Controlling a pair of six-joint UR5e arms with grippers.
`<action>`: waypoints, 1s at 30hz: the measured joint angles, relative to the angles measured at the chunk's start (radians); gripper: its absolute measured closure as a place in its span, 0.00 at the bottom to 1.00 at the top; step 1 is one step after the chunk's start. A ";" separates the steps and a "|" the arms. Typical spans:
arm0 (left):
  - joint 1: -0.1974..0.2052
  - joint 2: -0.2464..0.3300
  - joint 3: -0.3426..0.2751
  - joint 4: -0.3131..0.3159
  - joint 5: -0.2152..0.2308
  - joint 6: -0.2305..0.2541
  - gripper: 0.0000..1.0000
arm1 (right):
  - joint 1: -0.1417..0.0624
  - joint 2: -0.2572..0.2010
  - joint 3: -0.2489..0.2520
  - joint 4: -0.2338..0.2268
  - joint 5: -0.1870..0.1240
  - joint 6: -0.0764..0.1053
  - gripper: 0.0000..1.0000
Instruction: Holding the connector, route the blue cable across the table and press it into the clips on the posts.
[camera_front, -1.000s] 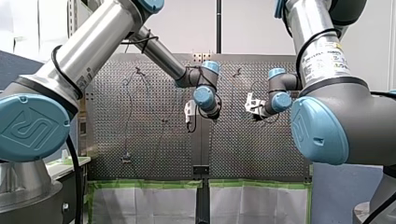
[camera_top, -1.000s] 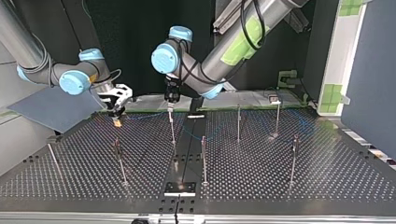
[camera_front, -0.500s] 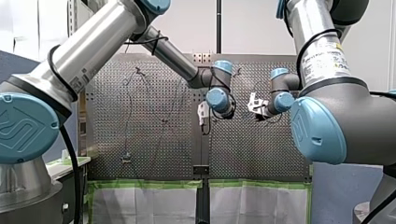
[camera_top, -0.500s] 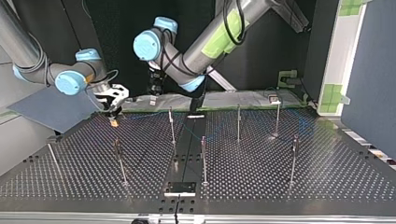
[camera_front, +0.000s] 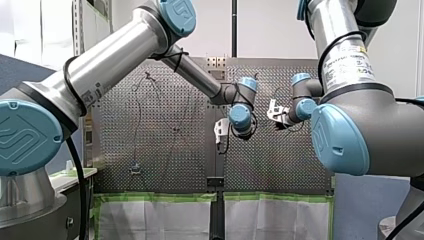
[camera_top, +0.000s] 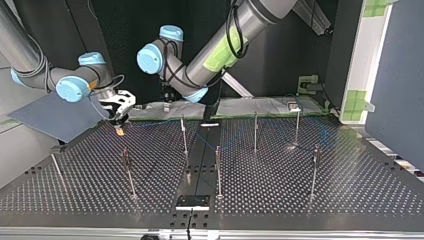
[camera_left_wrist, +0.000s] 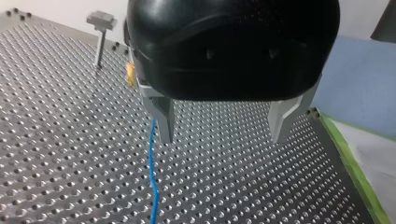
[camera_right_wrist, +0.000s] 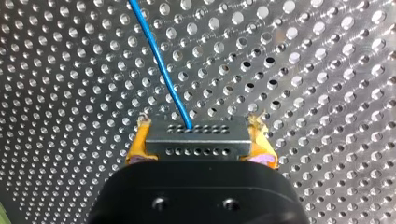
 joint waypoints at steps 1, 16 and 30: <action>-0.001 -0.008 0.008 -0.001 -0.004 0.000 0.00 | 0.000 0.000 0.000 0.000 -0.003 0.000 1.00; -0.025 -0.101 0.142 -0.008 -0.067 0.004 0.00 | 0.000 0.000 0.000 -0.003 -0.013 0.000 1.00; -0.032 -0.105 0.259 -0.008 -0.124 0.011 0.00 | 0.000 0.000 0.000 -0.008 -0.013 0.000 1.00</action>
